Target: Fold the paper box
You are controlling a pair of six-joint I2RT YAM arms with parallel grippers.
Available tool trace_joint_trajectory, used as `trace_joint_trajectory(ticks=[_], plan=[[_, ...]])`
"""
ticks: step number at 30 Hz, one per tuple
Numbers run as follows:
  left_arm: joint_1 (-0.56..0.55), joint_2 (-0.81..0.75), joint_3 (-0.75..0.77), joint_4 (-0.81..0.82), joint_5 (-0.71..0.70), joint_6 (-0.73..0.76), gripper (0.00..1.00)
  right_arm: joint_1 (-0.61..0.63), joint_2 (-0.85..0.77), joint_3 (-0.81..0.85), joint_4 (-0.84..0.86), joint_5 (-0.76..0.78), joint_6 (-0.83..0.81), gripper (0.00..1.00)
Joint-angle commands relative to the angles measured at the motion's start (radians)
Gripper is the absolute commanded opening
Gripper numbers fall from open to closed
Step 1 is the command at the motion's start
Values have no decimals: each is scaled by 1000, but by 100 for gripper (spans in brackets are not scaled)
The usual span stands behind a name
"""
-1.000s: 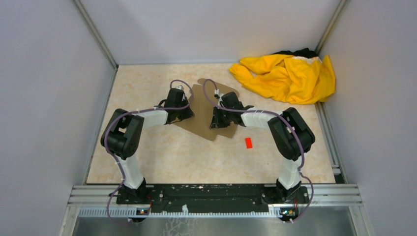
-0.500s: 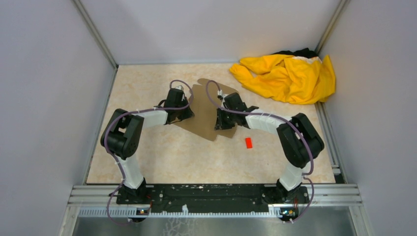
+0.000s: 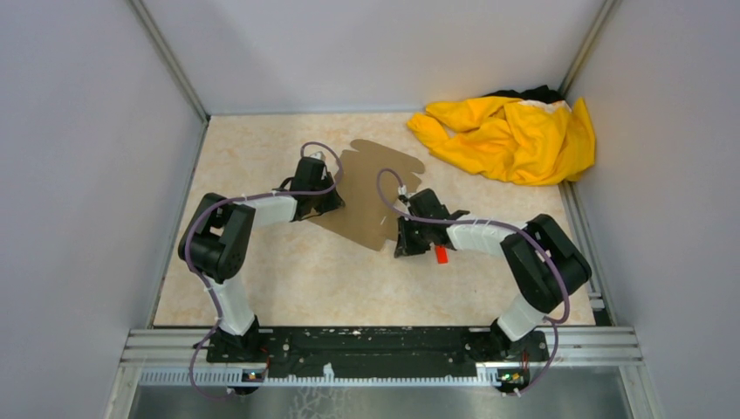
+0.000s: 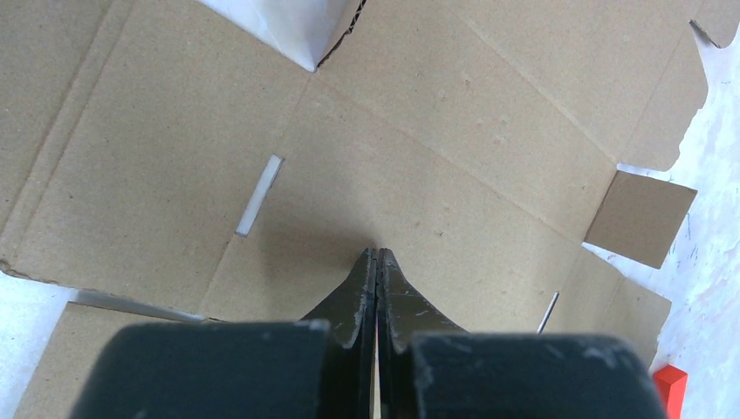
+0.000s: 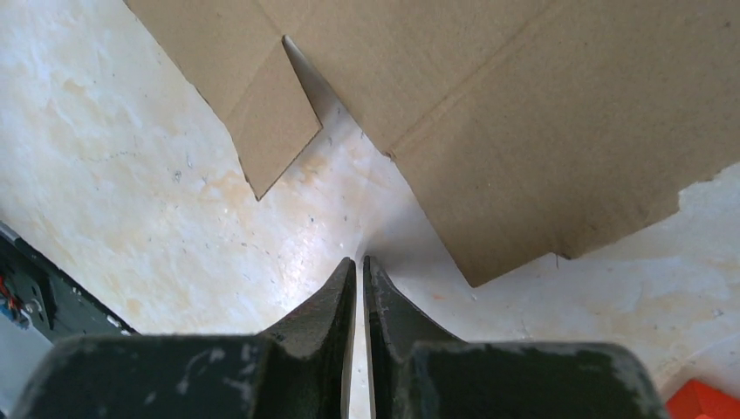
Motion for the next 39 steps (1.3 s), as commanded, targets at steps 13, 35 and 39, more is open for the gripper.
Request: trace_joint_trajectory(ticks=[13, 35, 39], plan=[[3, 74, -101, -221, -26, 33, 0, -80, 193, 206, -89, 232, -56, 8], [1, 39, -129, -227, 1, 27, 0, -146, 417, 461, -32, 75, -141, 10], [1, 42, -123, -230, -3, 27, 0, -148, 367, 416, -9, 69, -136, 15]])
